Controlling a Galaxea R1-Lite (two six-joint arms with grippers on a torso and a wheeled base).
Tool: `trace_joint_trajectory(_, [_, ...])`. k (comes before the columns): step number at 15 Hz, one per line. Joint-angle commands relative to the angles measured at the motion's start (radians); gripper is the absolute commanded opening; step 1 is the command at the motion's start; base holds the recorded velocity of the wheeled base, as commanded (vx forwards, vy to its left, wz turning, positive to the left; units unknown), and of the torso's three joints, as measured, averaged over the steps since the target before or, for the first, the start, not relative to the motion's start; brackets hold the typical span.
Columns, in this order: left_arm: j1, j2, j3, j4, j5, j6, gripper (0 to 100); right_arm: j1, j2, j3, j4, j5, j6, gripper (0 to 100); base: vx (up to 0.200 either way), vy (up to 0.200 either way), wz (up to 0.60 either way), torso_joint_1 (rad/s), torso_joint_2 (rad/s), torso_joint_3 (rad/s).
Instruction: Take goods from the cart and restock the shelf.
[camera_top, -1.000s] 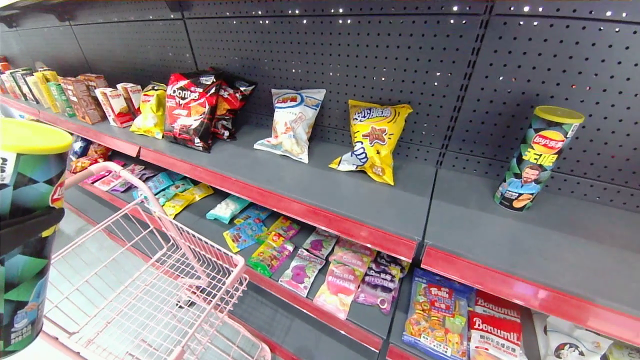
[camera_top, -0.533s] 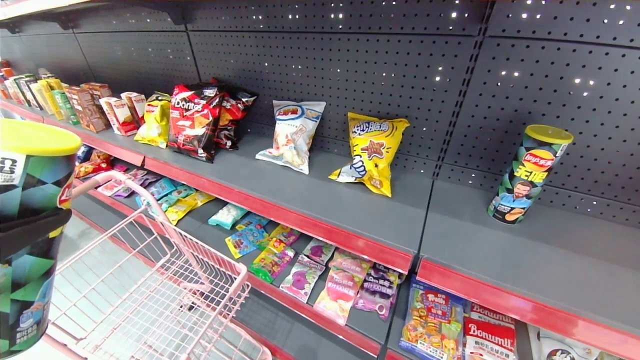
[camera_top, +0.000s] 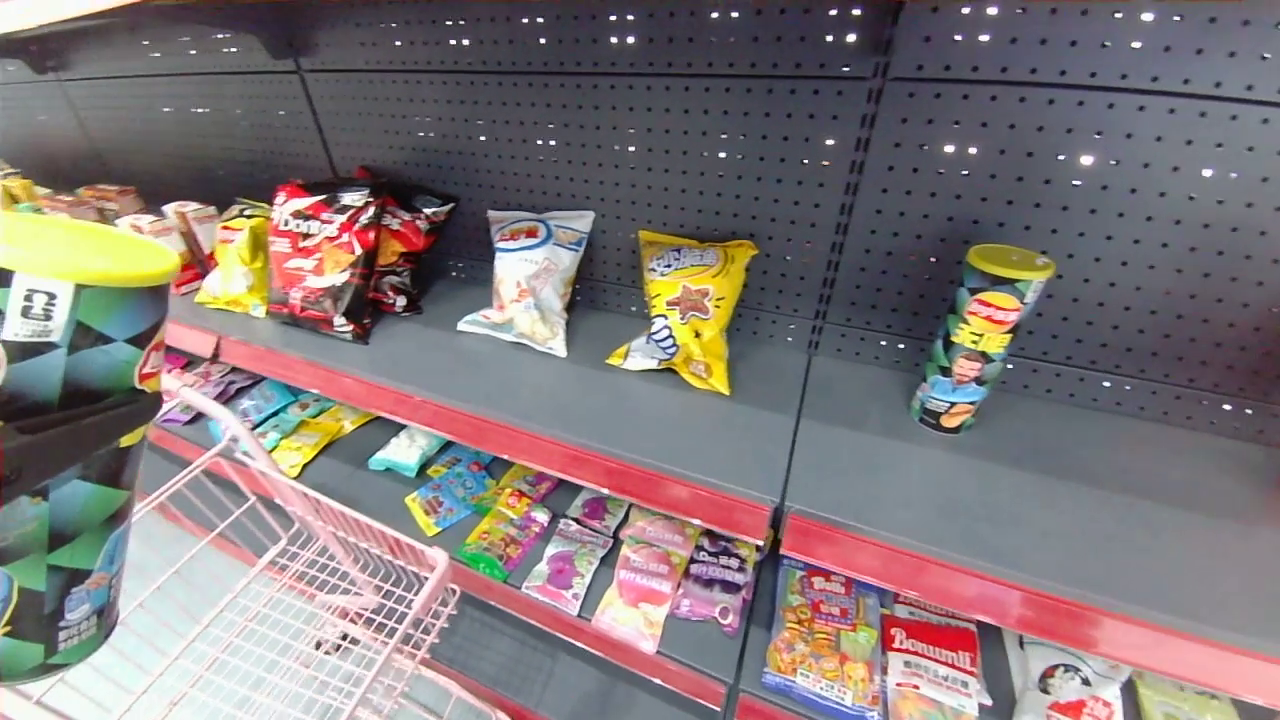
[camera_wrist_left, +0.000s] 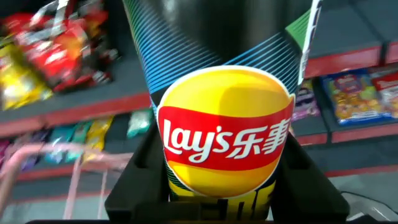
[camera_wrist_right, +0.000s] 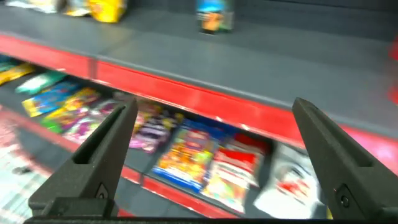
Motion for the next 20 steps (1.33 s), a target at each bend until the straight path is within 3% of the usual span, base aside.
trace_joint_trajectory(1, [-0.041, 0.041, 0.002, -0.015, -0.001, -0.001, 0, 0.001, 0.0, 0.0, 0.0, 0.0, -0.001, 100, 0.0, 0.0, -0.6, 0.017, 0.0, -0.002])
trace_joint_trajectory(5, [-0.102, 0.074, -0.001, -0.017, -0.022, -0.006, 0, 0.001, 0.0, 0.0, 0.0, 0.0, 0.001, 100, 0.0, 0.0, -0.3, 0.007, 0.0, -0.001])
trace_joint_trajectory(6, [-0.185, 0.107, -0.004, -0.035, -0.068, 0.0, 0, 0.001, 0.0, 0.0, 0.0, 0.0, -0.001, 100, 0.0, 0.0, 0.0, 0.0, 0.0, 0.0])
trace_joint_trajectory(7, [-0.251, 0.131, -0.004, -0.072, -0.073, -0.004, 0, 0.001, 0.0, 0.0, 0.0, 0.0, -0.001, 100, 0.0, 0.0, 0.0, 0.0, 0.0, 0.0])
trace_joint_trajectory(8, [-0.251, 0.131, -0.004, -0.072, -0.073, -0.004, 0, 0.001, 0.0, 0.0, 0.0, 0.0, -0.001, 100, 0.0, 0.0, 0.0, 0.0, 0.0, 0.0])
trace_joint_trajectory(9, [-0.36, 0.228, -0.011, -0.178, -0.102, -0.011, 0, 0.001, 0.0, 0.0, 0.0, 0.0, -0.001, 100, 0.0, 0.0, 0.0, 0.0, 0.0, 0.0])
trace_joint_trajectory(11, [-0.449, 0.343, -0.011, -0.336, -0.108, -0.017, 0, 0.001, 0.001, 0.0, 0.0, 0.0, -0.001, 100, 0.0, 0.0, 0.0, 0.0, 0.0, 0.0])
trace_joint_trajectory(12, [-0.486, 0.384, -0.013, -0.385, -0.109, -0.04, 0, 0.001, 0.0, 0.0, 0.0, 0.0, -0.001, 100, 0.0, 0.0, 0.0, 0.0, 0.0, 0.0])
trace_joint_trajectory(13, [-0.575, 0.452, -0.004, -0.494, -0.111, -0.132, 0, 0.001, 0.0, 0.0, 0.0, 0.0, -0.001, 100, 0.0, 0.0, 0.0, 0.0, 0.0, 0.0])
trace_joint_trajectory(14, [-0.622, 0.493, 0.001, -0.573, -0.105, -0.19, 0, 0.001, 0.0, 0.0, 0.0, 0.0, -0.001, 100, 0.0, 0.0, 0.0, 0.0, 0.0, 0.0])
trace_joint_trajectory(15, [-0.653, 0.556, 0.007, -0.692, -0.099, -0.221, 0, 0.001, 0.0, 0.0, 0.0, 0.0, -0.001, 100, 0.0, 0.0, 0.0, 0.0, 0.0, 0.0])
trace_joint_trajectory(16, [-0.653, 0.565, 0.009, -0.712, -0.099, -0.222, 0, 0.001, 0.0, 0.0, 0.0, 0.0, -0.001, 100, 0.0, 0.0, 0.0, 0.0, 0.0, 0.0])
trace_joint_trajectory(17, [-0.655, 0.685, 0.039, -0.988, -0.086, -0.236, 0, 0.001, 0.0, 0.0, 0.0, 0.0, -0.001, 100, 0.0, 0.0, 0.0, 0.0, 0.0, 0.0])
trace_joint_trajectory(18, [-0.659, 0.706, 0.071, -1.086, -0.039, -0.274, 0, 0.001, 0.0, 0.0, 0.0, 0.0, -0.001, 100, 0.0, 0.0, 0.0, 0.0, 0.0, 0.0])
trace_joint_trajectory(19, [-0.661, 0.706, 0.073, -1.089, -0.034, -0.277, 0, 0.001, 0.0, 0.0, 0.0, 0.0, -0.001, 100, 0.0, 0.0, 0.0, 0.0, 0.0, 0.0])
trace_joint_trajectory(20, [-0.697, 0.682, 0.093, -1.086, 0.062, -0.345, 0, 0.001, 0.0, 0.0, 0.0, 0.0, -0.001, 100, 0.0, 0.0, 0.0, 0.0, 0.0, 0.0])
